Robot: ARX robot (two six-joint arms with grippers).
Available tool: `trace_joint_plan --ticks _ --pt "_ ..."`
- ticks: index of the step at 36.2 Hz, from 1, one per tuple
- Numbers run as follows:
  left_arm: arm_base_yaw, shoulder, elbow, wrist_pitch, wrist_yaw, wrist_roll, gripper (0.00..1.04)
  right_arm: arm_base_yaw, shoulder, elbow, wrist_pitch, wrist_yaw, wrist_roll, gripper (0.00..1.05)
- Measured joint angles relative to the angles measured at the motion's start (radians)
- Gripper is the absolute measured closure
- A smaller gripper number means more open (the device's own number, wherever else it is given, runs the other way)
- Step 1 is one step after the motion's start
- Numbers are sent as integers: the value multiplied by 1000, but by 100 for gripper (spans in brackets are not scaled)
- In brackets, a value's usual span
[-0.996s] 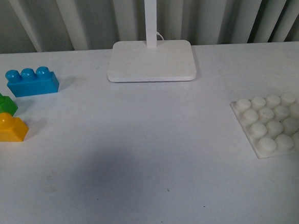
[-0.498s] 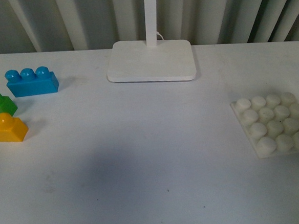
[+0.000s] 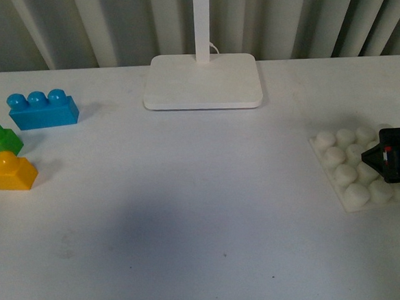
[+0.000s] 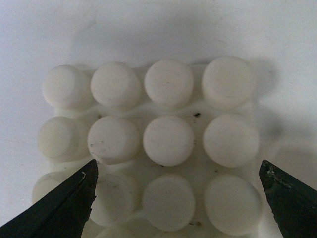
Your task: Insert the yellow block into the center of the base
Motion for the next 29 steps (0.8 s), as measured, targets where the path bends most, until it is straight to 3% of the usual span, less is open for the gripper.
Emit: trace_joint_plan --ticks 4,9,15,29 --pt "0 0 0 0 0 0 6 18 18 14 -10 1 22 9" --pt "0 0 0 0 0 0 6 27 21 18 -23 -10 91 22" --pt "0 0 0 0 0 0 6 76 18 14 -26 13 142 29" --pt "0 0 0 0 0 0 6 368 95 145 -56 148 335 31"
